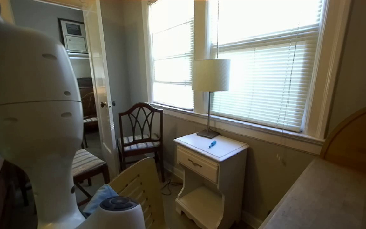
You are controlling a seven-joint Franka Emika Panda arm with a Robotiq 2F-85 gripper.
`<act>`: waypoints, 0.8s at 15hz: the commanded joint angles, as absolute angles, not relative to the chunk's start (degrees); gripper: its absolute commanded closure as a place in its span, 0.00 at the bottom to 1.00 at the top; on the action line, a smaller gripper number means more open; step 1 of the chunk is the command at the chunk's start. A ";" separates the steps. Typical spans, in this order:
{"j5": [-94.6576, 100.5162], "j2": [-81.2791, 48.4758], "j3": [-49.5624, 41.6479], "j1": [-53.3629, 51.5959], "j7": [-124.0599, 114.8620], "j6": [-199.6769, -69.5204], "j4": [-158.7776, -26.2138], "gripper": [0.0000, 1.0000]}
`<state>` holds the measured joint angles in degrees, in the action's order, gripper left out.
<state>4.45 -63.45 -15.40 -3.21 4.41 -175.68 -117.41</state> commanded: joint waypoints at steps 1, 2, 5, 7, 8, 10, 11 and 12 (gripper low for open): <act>4.39 -60.64 -16.94 -4.94 1.97 -177.51 -121.07 0.69; 4.23 -59.63 -16.75 -4.74 1.74 -177.76 -122.29 0.69; 3.91 -56.75 -16.50 -4.77 0.98 -179.88 -126.00 0.69; 3.72 -55.34 -16.62 -5.45 0.59 -181.08 -127.83 0.69; 3.68 -54.51 -16.78 -5.77 0.57 -181.52 -128.86 0.69; 3.51 -52.59 -16.98 -6.32 0.53 -181.72 -130.94 0.69; 3.44 -51.52 -16.99 -6.47 0.47 -181.71 -132.22 0.69; 3.40 -50.64 -16.99 -6.62 0.42 -181.68 -133.12 0.69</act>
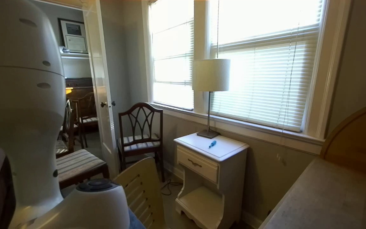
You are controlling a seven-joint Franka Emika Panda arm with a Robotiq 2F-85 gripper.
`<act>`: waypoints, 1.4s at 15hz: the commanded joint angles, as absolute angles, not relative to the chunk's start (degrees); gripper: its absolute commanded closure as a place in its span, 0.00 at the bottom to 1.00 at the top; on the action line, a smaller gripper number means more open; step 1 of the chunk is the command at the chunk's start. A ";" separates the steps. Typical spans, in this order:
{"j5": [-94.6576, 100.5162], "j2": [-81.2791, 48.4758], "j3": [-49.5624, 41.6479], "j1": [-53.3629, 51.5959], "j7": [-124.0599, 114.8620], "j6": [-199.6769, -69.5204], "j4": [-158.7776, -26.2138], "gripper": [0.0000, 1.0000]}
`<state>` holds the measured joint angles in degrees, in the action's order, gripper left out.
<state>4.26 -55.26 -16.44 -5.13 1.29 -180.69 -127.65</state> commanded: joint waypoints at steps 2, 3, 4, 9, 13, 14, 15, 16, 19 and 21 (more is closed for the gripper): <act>3.39 -48.68 -17.17 -6.97 0.37 -181.89 -135.19 0.69; 3.36 -47.91 -17.49 -7.37 0.29 -181.90 -135.90 0.69; 3.44 -47.18 -17.96 -7.74 0.36 -181.96 -136.50 0.69; 4.03 -48.14 -17.97 -6.78 1.31 -180.78 -134.46 0.44; 3.69 -44.65 -19.15 -6.20 1.22 -183.28 -136.66 0.69; 3.44 -43.99 -19.92 -6.47 1.05 -184.30 -137.13 0.69; 3.21 -43.27 -20.78 -6.67 0.98 -185.13 -137.48 0.69; 3.03 -42.47 -21.48 -6.66 1.08 -185.87 -137.71 0.69; 2.66 -40.95 -21.55 -6.01 0.96 -187.11 -137.77 0.69; 2.17 -40.14 -20.77 -5.21 0.52 -188.06 -137.25 0.69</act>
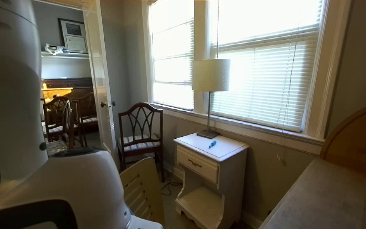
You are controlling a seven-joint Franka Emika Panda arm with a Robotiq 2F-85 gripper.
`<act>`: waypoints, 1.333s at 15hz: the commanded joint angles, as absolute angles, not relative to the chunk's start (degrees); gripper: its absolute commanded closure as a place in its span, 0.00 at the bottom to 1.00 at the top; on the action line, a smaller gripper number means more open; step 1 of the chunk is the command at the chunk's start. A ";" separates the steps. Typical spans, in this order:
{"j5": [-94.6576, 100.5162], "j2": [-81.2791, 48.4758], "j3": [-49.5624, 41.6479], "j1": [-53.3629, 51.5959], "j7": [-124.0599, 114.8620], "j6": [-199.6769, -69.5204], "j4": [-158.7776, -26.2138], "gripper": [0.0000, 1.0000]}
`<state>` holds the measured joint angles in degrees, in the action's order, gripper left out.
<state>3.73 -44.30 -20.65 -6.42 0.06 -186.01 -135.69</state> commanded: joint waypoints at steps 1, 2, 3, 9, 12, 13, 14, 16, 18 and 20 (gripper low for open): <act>1.89 -39.55 -20.35 -4.33 0.52 -188.98 -137.06 0.69; 1.71 -38.89 -20.18 -3.62 0.67 -189.63 -136.66 0.69; 1.21 -38.44 -20.61 -3.39 0.44 -190.18 -136.01 0.69; 0.97 -38.26 -21.22 -0.80 1.39 -189.70 -129.80 0.69; 1.16 -38.41 -21.04 -0.61 1.47 -190.38 -130.21 0.44; 1.17 -38.41 -21.04 -0.61 1.47 -190.37 -130.07 0.44; 1.17 -38.43 -21.03 -0.61 1.47 -190.37 -130.07 0.44; 1.20 -38.92 -20.17 0.09 1.29 -191.63 -129.31 0.69; 1.54 -39.32 -17.45 2.59 1.08 -192.67 -127.29 0.69; 1.99 -39.51 -15.22 4.69 1.30 -192.98 -125.13 0.69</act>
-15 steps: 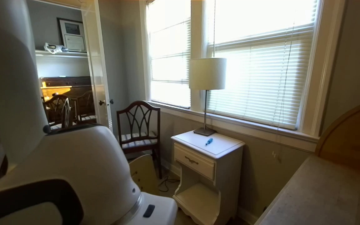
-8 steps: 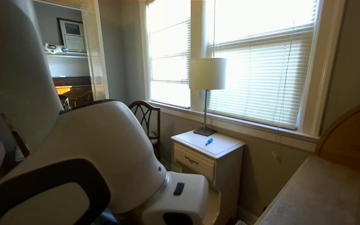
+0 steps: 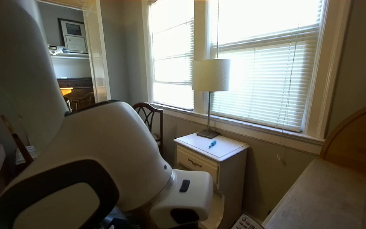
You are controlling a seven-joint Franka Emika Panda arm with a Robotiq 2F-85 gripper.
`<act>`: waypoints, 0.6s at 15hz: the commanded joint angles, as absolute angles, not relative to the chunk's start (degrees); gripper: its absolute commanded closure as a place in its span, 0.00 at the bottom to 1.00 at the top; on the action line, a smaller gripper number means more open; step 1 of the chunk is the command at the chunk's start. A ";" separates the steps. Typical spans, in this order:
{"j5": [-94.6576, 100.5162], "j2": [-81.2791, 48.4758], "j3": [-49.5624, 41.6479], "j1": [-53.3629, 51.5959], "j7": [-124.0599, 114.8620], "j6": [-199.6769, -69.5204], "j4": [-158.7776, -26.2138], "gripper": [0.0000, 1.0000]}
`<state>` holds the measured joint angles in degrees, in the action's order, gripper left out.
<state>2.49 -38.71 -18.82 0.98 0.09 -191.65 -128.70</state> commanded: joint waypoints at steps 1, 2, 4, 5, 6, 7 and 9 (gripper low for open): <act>2.18 -39.55 -13.93 6.18 1.27 -192.26 -123.77 0.69; 2.54 -39.47 -12.44 8.10 1.35 -189.81 -121.93 0.69; 4.41 -39.23 -7.76 13.78 2.84 -183.78 -118.05 0.69; 4.41 -39.34 -5.66 16.18 3.64 -180.76 -116.10 0.69; 4.95 -39.56 -1.48 20.49 6.09 -176.58 -113.57 0.69; 4.31 -39.94 0.38 22.42 8.30 -172.92 -111.31 0.69; 2.56 -41.10 1.13 23.36 10.94 -167.35 -106.75 0.69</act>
